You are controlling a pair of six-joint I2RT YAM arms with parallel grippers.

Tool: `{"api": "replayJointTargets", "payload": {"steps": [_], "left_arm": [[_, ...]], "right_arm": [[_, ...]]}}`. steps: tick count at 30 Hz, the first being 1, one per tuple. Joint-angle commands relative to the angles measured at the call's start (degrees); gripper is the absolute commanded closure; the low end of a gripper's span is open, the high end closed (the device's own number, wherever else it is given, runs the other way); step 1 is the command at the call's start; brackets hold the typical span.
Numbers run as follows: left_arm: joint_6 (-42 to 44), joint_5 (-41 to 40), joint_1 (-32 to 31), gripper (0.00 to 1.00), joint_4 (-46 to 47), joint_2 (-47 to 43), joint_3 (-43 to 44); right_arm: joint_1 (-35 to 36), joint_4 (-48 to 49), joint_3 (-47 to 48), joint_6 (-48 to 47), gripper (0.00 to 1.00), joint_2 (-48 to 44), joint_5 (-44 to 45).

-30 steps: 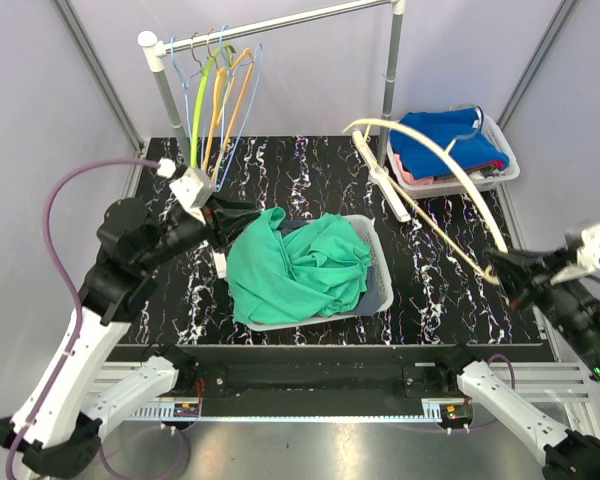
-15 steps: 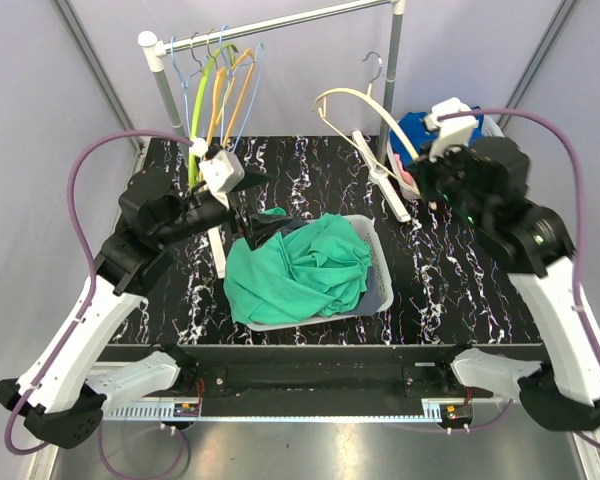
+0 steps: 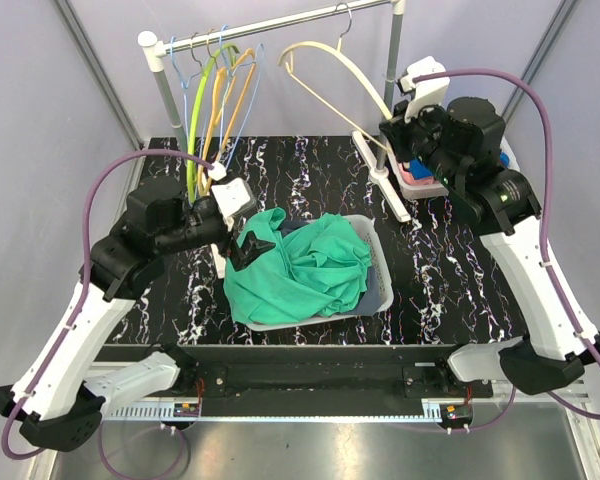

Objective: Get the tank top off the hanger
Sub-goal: Place the hanger at the clothesline.

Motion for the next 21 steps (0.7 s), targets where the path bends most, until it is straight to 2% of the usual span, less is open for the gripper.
{"api": "replayJointTargets", "payload": {"steps": [1,13,21], "left_arm": [[3.1,-1.0,-0.1,0.01,-2.2,-2.0,1.9],[5.6,-2.4,-0.1,0.01,-4.3,-3.9,1.7],[4.4,-1.8,-0.1,0.01,-4.5,-5.0,1.9]], "right_arm": [[0.0,7.4,5.9,-1.4,1.0,2.3,-2.2],[0.0,6.9,14.9,-2.7,1.0,13.3,0.1],[0.1,6.8,15.9,-1.9,1.0,15.3,-0.2]]}}
